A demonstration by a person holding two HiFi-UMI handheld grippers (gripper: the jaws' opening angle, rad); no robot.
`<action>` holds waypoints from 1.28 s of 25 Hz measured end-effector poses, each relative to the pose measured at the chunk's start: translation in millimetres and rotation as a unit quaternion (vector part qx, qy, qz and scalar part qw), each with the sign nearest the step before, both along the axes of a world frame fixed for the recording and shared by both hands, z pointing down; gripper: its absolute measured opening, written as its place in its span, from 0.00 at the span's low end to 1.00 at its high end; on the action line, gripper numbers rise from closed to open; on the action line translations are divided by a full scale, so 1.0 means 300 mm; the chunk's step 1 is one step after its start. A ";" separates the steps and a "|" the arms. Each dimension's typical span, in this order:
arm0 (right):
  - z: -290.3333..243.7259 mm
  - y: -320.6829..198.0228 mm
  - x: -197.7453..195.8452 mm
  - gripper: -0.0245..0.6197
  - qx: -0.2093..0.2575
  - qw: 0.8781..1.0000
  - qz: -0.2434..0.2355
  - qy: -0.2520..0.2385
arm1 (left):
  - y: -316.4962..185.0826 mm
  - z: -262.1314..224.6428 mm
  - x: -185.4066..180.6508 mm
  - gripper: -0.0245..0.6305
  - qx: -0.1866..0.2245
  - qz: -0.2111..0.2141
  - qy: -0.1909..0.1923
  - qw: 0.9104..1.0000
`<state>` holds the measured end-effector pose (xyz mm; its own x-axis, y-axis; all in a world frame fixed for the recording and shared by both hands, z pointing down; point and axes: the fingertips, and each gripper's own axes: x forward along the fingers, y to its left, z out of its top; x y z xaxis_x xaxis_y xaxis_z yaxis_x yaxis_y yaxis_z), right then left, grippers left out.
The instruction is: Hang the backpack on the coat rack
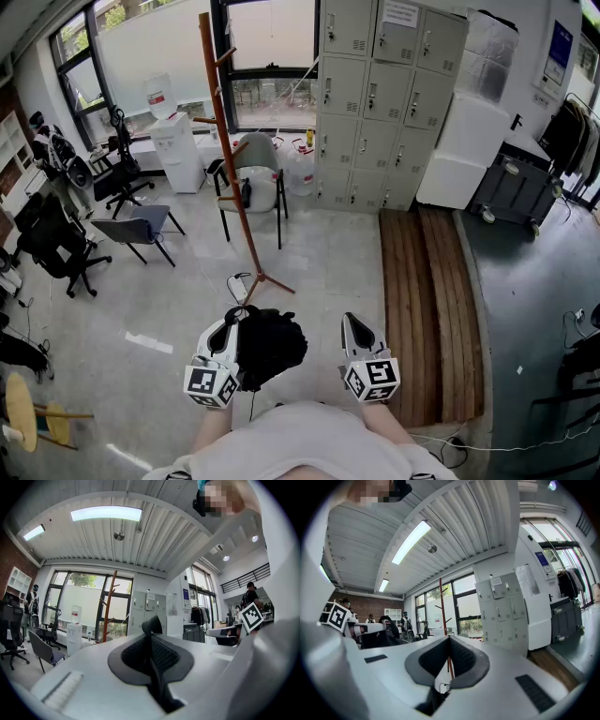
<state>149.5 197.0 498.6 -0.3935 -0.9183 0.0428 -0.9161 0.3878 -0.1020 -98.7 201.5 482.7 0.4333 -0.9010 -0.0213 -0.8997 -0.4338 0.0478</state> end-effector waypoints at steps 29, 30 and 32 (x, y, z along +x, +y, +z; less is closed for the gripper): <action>0.005 -0.039 -0.086 0.05 0.004 1.000 0.026 0.007 | -0.049 0.026 -0.119 0.06 -0.004 0.020 0.005 1.000; 0.010 -0.042 -0.096 0.05 0.003 1.000 0.028 0.007 | -0.054 0.030 -0.127 0.05 -0.004 0.023 0.005 1.000; 0.018 -0.051 -0.118 0.05 0.003 0.999 0.032 0.007 | -0.067 0.038 -0.142 0.06 -0.004 0.029 0.005 1.000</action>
<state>114.1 181.5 503.9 -0.3338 -0.9417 0.0432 -0.9402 0.3293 -0.0873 -141.3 181.2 494.0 0.4847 -0.8745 -0.0187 -0.8725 -0.4849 0.0604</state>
